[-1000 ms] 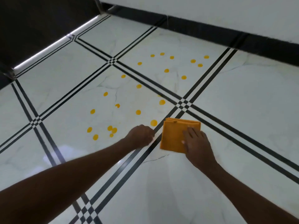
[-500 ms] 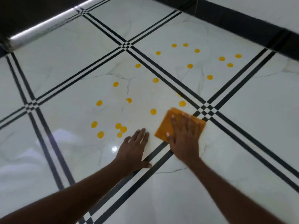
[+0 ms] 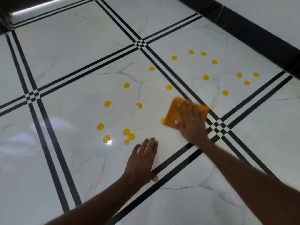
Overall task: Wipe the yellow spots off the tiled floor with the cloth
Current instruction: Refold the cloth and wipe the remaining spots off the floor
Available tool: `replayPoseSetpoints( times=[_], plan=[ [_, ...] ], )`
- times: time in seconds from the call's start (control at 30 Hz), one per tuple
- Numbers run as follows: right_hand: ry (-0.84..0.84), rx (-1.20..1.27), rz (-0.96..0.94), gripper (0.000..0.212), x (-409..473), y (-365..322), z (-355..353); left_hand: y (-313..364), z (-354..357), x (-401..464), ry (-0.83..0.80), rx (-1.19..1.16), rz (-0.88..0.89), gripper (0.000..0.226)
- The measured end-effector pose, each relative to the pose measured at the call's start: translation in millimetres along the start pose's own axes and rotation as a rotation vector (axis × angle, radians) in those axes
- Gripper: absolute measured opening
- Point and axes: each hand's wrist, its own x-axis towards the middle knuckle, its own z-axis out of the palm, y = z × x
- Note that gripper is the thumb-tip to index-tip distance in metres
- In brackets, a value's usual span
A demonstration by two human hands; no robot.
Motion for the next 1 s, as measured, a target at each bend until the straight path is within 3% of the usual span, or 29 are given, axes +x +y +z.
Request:
replayPoseSetpoints(
  times=[0.13,0.3,0.37,0.43,0.6,0.73,0.8,0.87,0.9,1.0],
  plan=[
    [0.073,0.011,0.101,0.072,34.2,7.1,1.4,-0.1,-1.1,-4.1,0.018,-0.008,0.010,0.127],
    [0.050,0.085,0.125,0.072,-112.6,-39.6,5.9,-4.4,-6.5,-10.4,0.014,-0.023,0.029,0.121],
    [0.037,0.105,0.154,0.073,-132.7,-52.7,8.2,-8.4,-3.7,-15.6,-0.002,-0.034,0.040,0.118],
    [0.048,0.083,0.128,0.073,-103.9,-55.2,7.3,-11.0,0.8,-18.8,0.009,-0.032,0.052,0.112],
    [0.006,0.024,-0.145,0.073,7.8,-51.5,10.8,-25.5,2.6,-40.6,0.027,-0.002,0.034,0.093],
    [0.030,0.022,-0.175,0.075,18.1,-34.3,7.5,-66.4,-9.4,-79.3,0.163,-0.037,-0.165,0.091],
    [0.056,0.077,-0.002,0.075,-9.8,-40.6,5.8,-91.7,-11.9,-101.6,0.208,-0.047,-0.288,0.097],
    [0.091,0.165,0.227,0.074,-61.1,-74.5,10.4,-110.9,-9.2,-117.8,0.148,-0.080,-0.386,0.105],
    [0.093,0.160,0.243,0.074,-93.7,-100.8,12.4,-116.0,-6.2,-124.3,0.089,-0.086,-0.412,0.111],
    [0.061,0.193,-0.103,0.076,-156.9,-184.8,15.8,-129.1,8.0,-146.4,-0.032,-0.110,-0.514,0.129]
  ],
)
